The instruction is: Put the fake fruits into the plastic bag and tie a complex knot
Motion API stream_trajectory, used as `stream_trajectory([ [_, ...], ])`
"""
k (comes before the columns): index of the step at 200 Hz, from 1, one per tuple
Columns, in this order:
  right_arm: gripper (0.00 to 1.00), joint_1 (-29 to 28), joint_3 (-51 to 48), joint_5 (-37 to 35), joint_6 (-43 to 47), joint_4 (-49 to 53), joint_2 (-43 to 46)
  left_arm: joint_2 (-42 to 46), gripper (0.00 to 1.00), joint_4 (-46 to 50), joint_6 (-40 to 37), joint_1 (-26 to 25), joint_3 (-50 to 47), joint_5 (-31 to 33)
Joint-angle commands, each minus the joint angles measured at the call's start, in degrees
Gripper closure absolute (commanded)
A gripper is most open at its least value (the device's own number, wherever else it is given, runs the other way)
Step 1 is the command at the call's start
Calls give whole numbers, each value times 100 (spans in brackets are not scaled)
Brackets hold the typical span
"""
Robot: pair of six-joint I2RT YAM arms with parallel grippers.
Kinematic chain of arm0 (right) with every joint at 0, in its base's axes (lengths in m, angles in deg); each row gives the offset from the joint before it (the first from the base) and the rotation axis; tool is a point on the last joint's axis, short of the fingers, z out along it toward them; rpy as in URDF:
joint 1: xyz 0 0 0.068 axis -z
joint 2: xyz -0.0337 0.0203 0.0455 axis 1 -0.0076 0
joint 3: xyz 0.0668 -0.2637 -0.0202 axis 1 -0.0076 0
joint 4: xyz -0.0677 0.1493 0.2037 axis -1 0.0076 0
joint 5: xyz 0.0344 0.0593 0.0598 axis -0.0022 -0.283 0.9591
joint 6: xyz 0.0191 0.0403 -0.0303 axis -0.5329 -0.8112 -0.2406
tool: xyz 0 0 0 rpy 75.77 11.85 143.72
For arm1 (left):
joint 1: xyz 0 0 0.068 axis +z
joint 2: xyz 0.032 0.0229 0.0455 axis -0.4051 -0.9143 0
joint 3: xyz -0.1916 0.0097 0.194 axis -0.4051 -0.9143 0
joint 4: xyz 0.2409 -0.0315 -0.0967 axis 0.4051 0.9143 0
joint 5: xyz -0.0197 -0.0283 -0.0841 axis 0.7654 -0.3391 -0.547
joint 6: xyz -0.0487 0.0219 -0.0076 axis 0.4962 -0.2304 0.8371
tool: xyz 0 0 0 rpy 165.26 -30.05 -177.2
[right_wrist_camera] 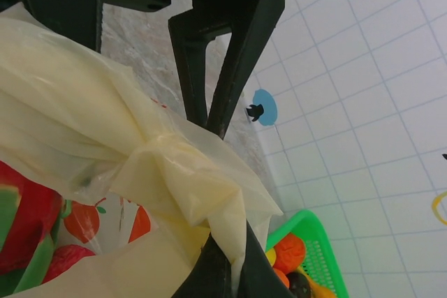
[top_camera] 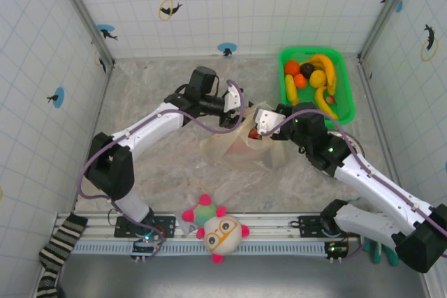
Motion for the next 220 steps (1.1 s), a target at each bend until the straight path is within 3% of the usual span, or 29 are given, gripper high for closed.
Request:
stream_trajectory([
  [1,100,5,-44,210,-193,-319,50,-103,44,-316,166,-33,90,-173],
  [20,100,-1,-49,264,-288,-319,51,-89,51,-435,282,-33,87,-139],
  [54,100,-5,-67,246,-390,-305,82,-18,75,-509,384,-34,36,37],
  [122,100,8,91,100,-455,22,-22,343,98,-470,320,-25,-130,318],
  [183,100,213,383,676,-824,365,-89,534,100,-435,329,10,-82,407],
  [203,68,270,366,841,-919,319,-47,541,100,-398,324,10,-88,419],
  [220,53,316,350,969,-936,319,13,535,100,-387,337,9,-97,467],
])
